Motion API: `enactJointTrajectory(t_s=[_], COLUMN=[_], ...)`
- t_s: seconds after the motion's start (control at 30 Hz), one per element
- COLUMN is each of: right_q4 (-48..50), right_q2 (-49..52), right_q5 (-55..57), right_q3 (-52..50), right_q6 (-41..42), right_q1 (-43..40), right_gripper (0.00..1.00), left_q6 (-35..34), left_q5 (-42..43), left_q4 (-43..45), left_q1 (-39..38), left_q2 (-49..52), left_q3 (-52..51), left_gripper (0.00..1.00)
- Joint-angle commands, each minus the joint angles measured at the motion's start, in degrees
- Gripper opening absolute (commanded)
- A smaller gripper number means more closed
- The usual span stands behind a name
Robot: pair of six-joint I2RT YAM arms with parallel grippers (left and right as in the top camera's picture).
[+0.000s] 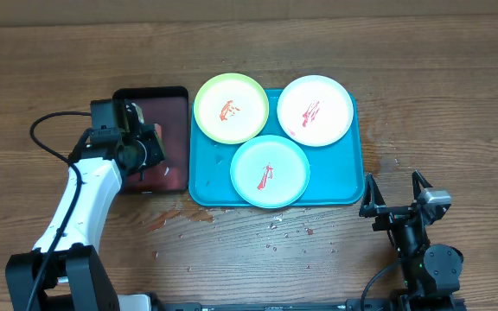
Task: Clean dirty plates on tray and stack at the side
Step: 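Lift the sponge with the left gripper above the black tray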
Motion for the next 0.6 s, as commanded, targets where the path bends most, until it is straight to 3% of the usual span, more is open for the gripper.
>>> enactJointTrajectory(t_s=[0.0,0.57], right_q4=[0.37,0.37], right_q2=[-0.46,-0.46], right_q5=[0.35,0.35], right_q3=[-0.59,-0.59], right_q6=[-0.28,-0.28], right_q1=[-0.37,-0.37], right_gripper=[1.00,1.00], left_q6=[-2.10,-2.01], left_q5=[4.17,6.12], left_q4=[0.44,-0.44], left_q1=[-0.11,-0.11], left_q2=[-0.85,-0.94], left_q3=[0.90,0.90], left_gripper=[0.04,0.04])
